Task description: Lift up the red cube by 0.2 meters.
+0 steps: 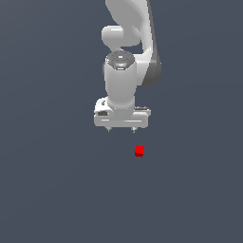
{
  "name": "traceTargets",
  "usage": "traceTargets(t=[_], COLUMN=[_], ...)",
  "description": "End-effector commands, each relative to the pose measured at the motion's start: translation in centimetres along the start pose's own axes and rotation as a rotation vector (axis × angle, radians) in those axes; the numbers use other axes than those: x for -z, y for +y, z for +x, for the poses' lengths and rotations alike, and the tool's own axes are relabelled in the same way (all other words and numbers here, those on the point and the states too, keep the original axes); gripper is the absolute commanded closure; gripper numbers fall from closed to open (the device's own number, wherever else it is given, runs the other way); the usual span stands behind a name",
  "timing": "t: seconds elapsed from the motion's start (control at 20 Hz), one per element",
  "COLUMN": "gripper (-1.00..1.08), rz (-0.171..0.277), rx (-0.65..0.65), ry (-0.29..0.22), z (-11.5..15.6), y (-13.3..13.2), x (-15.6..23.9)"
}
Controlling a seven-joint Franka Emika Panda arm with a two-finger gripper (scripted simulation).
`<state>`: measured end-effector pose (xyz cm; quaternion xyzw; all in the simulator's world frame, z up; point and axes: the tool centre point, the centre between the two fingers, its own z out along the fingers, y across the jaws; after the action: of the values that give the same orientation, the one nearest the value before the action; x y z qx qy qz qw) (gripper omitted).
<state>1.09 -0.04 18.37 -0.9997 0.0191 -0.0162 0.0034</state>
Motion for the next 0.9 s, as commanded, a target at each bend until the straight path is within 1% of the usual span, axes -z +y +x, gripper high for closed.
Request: traceTargets(t=[0.0,0.2,0.4,0.6,0.85], gripper=[-0.92,-0.92,-0.92,-0.92,-0.92], rz=[0.0,0.0,-0.001,-0.003,-0.006], rx=[0.0,-0.005,-0.02,-0.043,-0.08], ry=[0.0,-0.001,-0.004,-0.009,-0.017], z=[0.0,0.0,0.0,0.1,0.3], y=[0.0,-0.3,-1.3,-2.8,-5.1], x=[0.0,-0.6,-2.3,-4.9,-9.2])
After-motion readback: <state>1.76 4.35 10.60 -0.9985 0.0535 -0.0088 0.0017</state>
